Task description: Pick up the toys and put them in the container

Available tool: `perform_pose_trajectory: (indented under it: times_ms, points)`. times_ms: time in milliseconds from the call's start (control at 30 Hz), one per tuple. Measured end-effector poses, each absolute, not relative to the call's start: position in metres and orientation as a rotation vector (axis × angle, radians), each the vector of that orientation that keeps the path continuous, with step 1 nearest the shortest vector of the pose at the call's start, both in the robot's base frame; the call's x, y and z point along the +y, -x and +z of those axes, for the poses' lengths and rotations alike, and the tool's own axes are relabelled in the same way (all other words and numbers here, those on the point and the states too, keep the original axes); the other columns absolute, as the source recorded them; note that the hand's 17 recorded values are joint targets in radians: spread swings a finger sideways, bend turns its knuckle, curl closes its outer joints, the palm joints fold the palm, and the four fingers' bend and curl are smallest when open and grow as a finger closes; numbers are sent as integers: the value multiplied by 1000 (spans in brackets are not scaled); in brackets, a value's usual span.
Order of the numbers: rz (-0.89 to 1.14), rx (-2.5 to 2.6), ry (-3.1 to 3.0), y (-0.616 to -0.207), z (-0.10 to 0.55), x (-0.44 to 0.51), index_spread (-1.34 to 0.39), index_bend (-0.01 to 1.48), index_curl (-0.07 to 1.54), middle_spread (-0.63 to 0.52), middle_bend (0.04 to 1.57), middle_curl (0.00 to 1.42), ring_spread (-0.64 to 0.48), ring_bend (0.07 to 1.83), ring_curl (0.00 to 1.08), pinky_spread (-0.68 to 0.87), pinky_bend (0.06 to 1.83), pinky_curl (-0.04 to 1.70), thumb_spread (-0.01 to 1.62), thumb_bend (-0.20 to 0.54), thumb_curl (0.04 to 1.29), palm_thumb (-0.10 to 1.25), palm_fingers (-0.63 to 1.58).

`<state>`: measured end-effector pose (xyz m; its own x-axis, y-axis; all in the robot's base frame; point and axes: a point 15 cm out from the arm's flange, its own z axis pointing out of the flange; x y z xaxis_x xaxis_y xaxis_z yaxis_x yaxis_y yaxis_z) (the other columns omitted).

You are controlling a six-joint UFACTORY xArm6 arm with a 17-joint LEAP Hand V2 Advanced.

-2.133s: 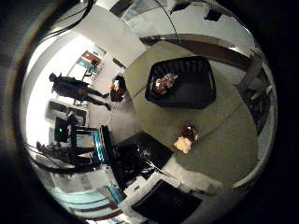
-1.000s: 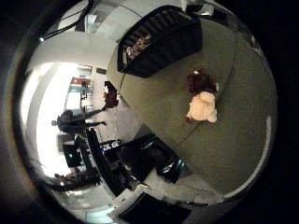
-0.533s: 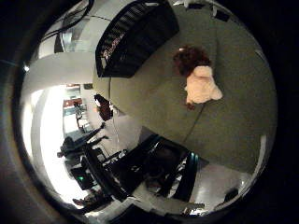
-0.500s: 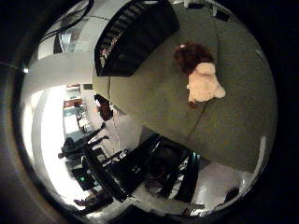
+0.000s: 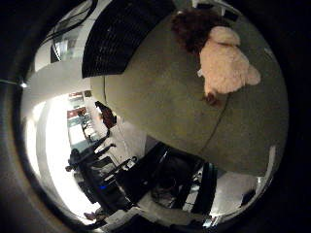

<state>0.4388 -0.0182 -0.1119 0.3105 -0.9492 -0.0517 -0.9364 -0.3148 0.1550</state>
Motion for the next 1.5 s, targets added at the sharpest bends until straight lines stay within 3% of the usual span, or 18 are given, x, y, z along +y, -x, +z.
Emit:
perform_pose_trajectory:
  times_ms: [900, 1100, 1200, 1267, 1300, 1367, 1500]
  points:
    - [-153, -1754, -2503, -490, -160, -12, -104, 171, 312, 131, 251, 338, 177, 420, 209, 377, 744, -2, 942, -28, 293, 259, 162]
    - [-160, -1742, -2503, -487, -164, -9, -153, 162, 307, 58, 315, 356, 105, 537, 234, 325, 697, -8, 1001, -13, 312, 455, 370]
    - [-151, -1707, -2515, -487, -164, -9, -233, 170, 302, -54, 494, 421, -23, 719, 278, 145, 778, -11, 1008, -12, 321, 542, 725]
    - [-145, -1703, -2514, -487, -164, -9, -305, 204, 328, -135, 596, 479, -135, 838, 332, -52, 969, 25, 1014, -13, 325, 590, 1041]
    - [-142, -1697, -2516, -487, -163, -10, -334, 219, 348, -165, 623, 501, -178, 868, 354, -133, 1019, 40, 1014, -17, 326, 603, 1088]
    - [-128, -1682, -2525, -490, -161, -12, -377, 366, 433, -199, 738, 564, -220, 935, 404, -226, 1135, 97, 1014, -16, 330, 635, 1279]
    - [-60, -1692, -2552, -505, -150, -19, -381, 706, 616, -209, 978, 675, -237, 1133, 504, -261, 1339, 221, 1015, -5, 352, 752, 1285]
